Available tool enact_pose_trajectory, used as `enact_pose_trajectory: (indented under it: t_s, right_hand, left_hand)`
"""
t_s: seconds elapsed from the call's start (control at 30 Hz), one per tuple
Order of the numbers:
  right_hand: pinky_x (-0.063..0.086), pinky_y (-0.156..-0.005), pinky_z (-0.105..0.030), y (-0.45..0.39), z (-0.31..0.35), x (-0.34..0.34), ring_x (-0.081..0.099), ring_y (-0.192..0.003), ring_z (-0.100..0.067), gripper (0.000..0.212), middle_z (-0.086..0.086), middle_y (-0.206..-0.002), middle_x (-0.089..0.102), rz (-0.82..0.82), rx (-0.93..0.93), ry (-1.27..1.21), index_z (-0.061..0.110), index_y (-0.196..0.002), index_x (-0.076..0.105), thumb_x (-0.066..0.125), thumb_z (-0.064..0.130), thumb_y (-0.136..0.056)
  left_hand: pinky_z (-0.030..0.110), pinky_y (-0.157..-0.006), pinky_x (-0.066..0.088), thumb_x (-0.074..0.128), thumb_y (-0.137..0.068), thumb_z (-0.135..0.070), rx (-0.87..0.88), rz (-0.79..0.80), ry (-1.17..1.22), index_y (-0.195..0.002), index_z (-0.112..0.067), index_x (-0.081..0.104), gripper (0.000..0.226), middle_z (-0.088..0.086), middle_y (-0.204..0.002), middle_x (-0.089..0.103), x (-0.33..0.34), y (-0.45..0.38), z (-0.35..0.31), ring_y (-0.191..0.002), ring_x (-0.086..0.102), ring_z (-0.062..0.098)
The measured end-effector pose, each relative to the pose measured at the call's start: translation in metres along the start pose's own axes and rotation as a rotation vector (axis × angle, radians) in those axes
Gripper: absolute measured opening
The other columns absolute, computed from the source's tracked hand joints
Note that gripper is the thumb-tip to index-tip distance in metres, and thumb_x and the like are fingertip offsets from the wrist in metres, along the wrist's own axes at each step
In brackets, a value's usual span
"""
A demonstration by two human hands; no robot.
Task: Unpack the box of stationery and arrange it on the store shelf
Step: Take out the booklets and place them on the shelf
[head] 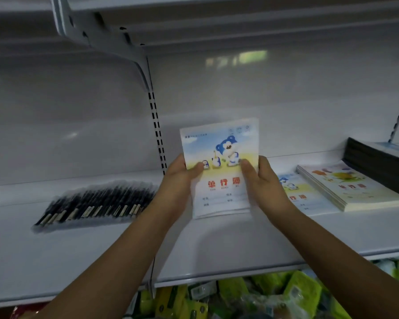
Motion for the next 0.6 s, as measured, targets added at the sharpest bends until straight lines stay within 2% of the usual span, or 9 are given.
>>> enact_pose_trajectory:
  t_s: [0.07, 0.17, 0.2, 0.27, 0.3, 0.4, 0.5, 0.53, 0.6]
  right_hand:
    - [0.049, -0.074, -0.017, 0.002, 0.005, -0.006, 0.06, -0.093, 0.002, 0.029, 0.014, -0.105, 0.062, -0.022, -0.044, -0.088, 0.024, -0.121, 0.045, 0.044, 0.044, -0.1]
    - [0.042, -0.07, 0.0, 0.012, -0.024, -0.002, 0.06, -0.096, 0.0, 0.031, 0.015, -0.106, 0.059, 0.036, 0.022, -0.032, 0.025, -0.126, 0.038, 0.051, 0.034, -0.099]
    - [0.042, -0.075, -0.002, 0.016, -0.036, 0.0, 0.059, -0.102, -0.006, 0.035, 0.013, -0.109, 0.057, 0.052, 0.026, 0.011, 0.022, -0.129, 0.037, 0.053, 0.029, -0.099]
    - [0.046, -0.094, -0.022, 0.019, -0.041, -0.002, 0.056, -0.107, -0.01, 0.04, 0.009, -0.114, 0.056, 0.051, 0.006, 0.081, 0.018, -0.134, 0.038, 0.055, 0.021, -0.098]
    - [0.046, -0.097, -0.027, 0.015, -0.04, -0.009, 0.054, -0.104, -0.008, 0.04, 0.009, -0.114, 0.055, 0.025, -0.004, 0.095, 0.018, -0.134, 0.039, 0.055, 0.019, -0.097]
    - [0.04, -0.079, -0.013, -0.003, -0.036, -0.046, 0.051, -0.096, -0.004, 0.036, 0.011, -0.107, 0.054, -0.123, -0.008, 0.149, 0.017, -0.13, 0.046, 0.055, 0.015, -0.095]
    - [0.038, -0.074, -0.015, -0.015, -0.04, -0.097, 0.053, -0.094, -0.009, 0.031, 0.007, -0.108, 0.059, -0.21, 0.026, 0.339, 0.014, -0.125, 0.056, 0.055, 0.018, -0.093]
    - [0.04, -0.079, -0.021, -0.02, -0.048, -0.113, 0.056, -0.097, -0.014, 0.032, 0.002, -0.113, 0.062, -0.217, 0.048, 0.447, 0.013, -0.124, 0.058, 0.055, 0.02, -0.094]
    - [0.043, -0.086, -0.029, -0.029, -0.068, -0.142, 0.059, -0.104, -0.023, 0.035, -0.006, -0.118, 0.064, -0.227, 0.083, 0.695, 0.012, -0.122, 0.063, 0.049, 0.032, -0.096]
  left_hand:
    - [0.036, -0.086, 0.057, 0.053, -0.095, 0.002, 0.052, -0.005, -0.026, -0.121, -0.018, 0.06, 0.034, 0.004, -0.115, 0.072, 0.0, -0.002, 0.005, -0.103, 0.07, 0.023]
    - [0.042, -0.097, 0.052, 0.052, -0.097, -0.005, -0.017, 0.047, -0.332, -0.13, -0.03, 0.05, 0.041, -0.003, -0.121, 0.067, 0.004, 0.006, 0.051, -0.113, 0.064, 0.019]
    - [0.047, -0.1, 0.05, 0.052, -0.096, -0.006, -0.033, 0.072, -0.403, -0.129, -0.033, 0.046, 0.043, -0.003, -0.122, 0.064, 0.007, 0.01, 0.068, -0.115, 0.062, 0.02]
    - [0.049, -0.099, 0.05, 0.055, -0.093, -0.005, -0.02, 0.029, -0.428, -0.126, -0.035, 0.041, 0.046, -0.001, -0.122, 0.061, 0.013, 0.017, 0.078, -0.113, 0.06, 0.021]
    - [0.05, -0.1, 0.049, 0.059, -0.088, -0.007, -0.004, 0.016, -0.396, -0.125, -0.033, 0.043, 0.048, 0.001, -0.123, 0.061, 0.017, 0.014, 0.077, -0.113, 0.06, 0.021]
    - [0.049, -0.105, 0.046, 0.058, -0.071, -0.016, -0.044, 0.179, -0.386, -0.131, -0.023, 0.053, 0.06, 0.0, -0.129, 0.064, 0.05, -0.003, 0.078, -0.115, 0.063, 0.021]
    - [0.045, -0.1, 0.051, 0.061, -0.073, -0.015, -0.172, 0.361, -0.409, -0.129, -0.018, 0.057, 0.056, -0.001, -0.124, 0.068, 0.096, -0.006, 0.082, -0.11, 0.067, 0.02]
    - [0.044, -0.098, 0.052, 0.067, -0.077, -0.017, -0.201, 0.367, -0.477, -0.128, -0.015, 0.054, 0.053, 0.003, -0.125, 0.067, 0.108, -0.008, 0.085, -0.108, 0.066, 0.021]
    - [0.034, -0.095, 0.048, 0.075, -0.082, -0.038, -0.215, 0.309, -0.887, -0.129, -0.01, 0.042, 0.064, 0.011, -0.13, 0.055, 0.12, -0.014, 0.093, -0.115, 0.057, 0.025]
Point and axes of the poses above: each hand's wrist, its own y-axis away from the middle knuckle, its own x-axis out of the palm, z = x × y, the point moved 6 cm from there along -y, towards the middle knuckle
